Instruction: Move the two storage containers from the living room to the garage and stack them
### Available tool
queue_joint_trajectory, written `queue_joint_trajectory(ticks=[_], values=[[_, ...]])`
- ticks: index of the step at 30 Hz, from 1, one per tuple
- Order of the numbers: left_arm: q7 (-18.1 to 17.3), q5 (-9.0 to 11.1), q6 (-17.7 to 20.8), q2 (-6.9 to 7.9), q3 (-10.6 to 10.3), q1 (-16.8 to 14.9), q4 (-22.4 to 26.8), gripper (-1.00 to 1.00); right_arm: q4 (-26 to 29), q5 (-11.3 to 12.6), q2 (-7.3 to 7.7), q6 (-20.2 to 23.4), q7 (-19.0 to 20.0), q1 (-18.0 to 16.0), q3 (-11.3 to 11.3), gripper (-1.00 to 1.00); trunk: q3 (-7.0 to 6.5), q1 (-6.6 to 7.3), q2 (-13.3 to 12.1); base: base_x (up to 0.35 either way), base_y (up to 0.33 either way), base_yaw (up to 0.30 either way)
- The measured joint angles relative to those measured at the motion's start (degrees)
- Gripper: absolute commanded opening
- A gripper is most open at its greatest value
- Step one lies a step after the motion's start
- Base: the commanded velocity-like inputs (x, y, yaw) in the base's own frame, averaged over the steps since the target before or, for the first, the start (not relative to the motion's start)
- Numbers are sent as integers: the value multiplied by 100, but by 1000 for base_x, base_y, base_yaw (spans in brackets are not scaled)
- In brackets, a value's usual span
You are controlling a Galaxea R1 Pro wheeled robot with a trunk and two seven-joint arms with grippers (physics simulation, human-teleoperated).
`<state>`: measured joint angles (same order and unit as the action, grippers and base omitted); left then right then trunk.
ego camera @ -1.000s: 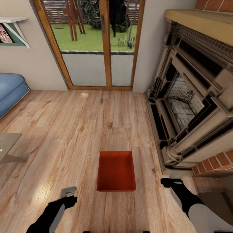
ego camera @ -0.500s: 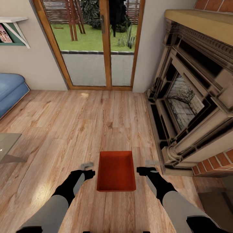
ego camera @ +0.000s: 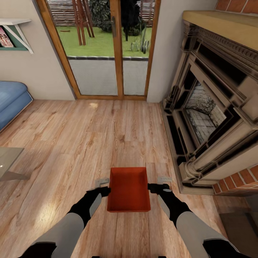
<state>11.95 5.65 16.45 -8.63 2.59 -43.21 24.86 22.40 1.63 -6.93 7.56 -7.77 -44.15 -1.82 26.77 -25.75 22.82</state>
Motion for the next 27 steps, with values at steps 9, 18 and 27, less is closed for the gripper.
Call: queue_joint_trajectory(ticks=[9,18,27], values=[[86,-157,-45,-25,-6,-2,207,100,-441,11,3,-86,70,4,6,100,0,0,0,0,0,0],[95,-161,-45,-23,-5,-2,305,100,-612,-6,0,-220,44,4,2,100,0,0,0,0,0,0],[100,-148,-39,-86,-2,-2,317,100,-617,-10,5,-222,6,4,8,100,0,0,0,0,0,0]])
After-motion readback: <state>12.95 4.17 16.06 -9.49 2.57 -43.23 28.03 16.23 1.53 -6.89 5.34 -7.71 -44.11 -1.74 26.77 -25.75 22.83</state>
